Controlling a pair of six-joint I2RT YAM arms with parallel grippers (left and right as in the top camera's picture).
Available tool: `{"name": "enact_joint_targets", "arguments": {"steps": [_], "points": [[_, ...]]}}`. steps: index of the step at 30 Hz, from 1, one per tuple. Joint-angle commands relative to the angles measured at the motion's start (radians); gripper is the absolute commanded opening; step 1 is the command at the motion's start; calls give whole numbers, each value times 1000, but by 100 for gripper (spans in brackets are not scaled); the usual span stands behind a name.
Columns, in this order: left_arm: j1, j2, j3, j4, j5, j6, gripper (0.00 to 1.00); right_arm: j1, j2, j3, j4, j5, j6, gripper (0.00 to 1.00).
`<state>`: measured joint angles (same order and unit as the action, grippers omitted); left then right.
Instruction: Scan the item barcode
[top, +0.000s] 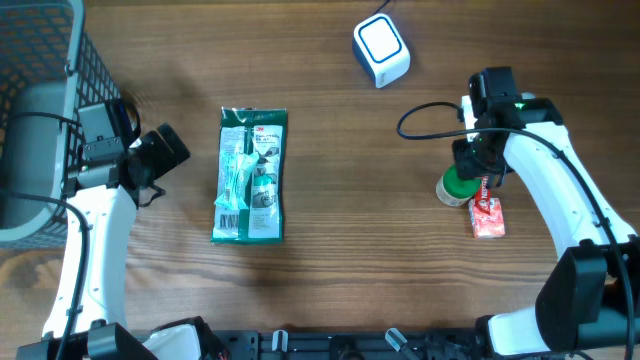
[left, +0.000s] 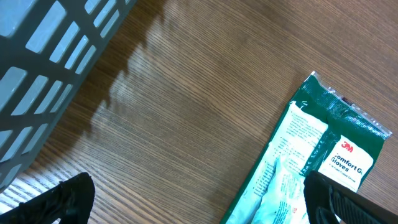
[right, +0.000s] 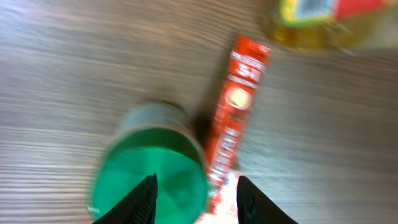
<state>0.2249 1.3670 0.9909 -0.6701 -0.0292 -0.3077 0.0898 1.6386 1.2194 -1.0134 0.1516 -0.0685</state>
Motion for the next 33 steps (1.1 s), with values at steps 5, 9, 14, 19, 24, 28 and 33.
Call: {"name": "enact_joint_targets", "arguments": {"steps": [5,9,14,19,24,28,33], "points": [[5,8,10,3,-6,16,100,26,9,-2,103,-169,103,42],[5,8,10,3,-6,16,100,78,9,-2,167,-200,200,38],[4,8,10,3,-6,16,100,196,9,-2,251,-246,249,36],[4,8,10,3,-6,16,100,339,9,-2,348,-260,443,36],[4,8,10,3,-6,16,100,472,9,-2,418,-266,785,41],[4,8,10,3,-6,16,100,565,9,-2,457,-265,854,82],[5,8,10,3,-6,16,100,657,9,-3,480,-195,857,93]]}}
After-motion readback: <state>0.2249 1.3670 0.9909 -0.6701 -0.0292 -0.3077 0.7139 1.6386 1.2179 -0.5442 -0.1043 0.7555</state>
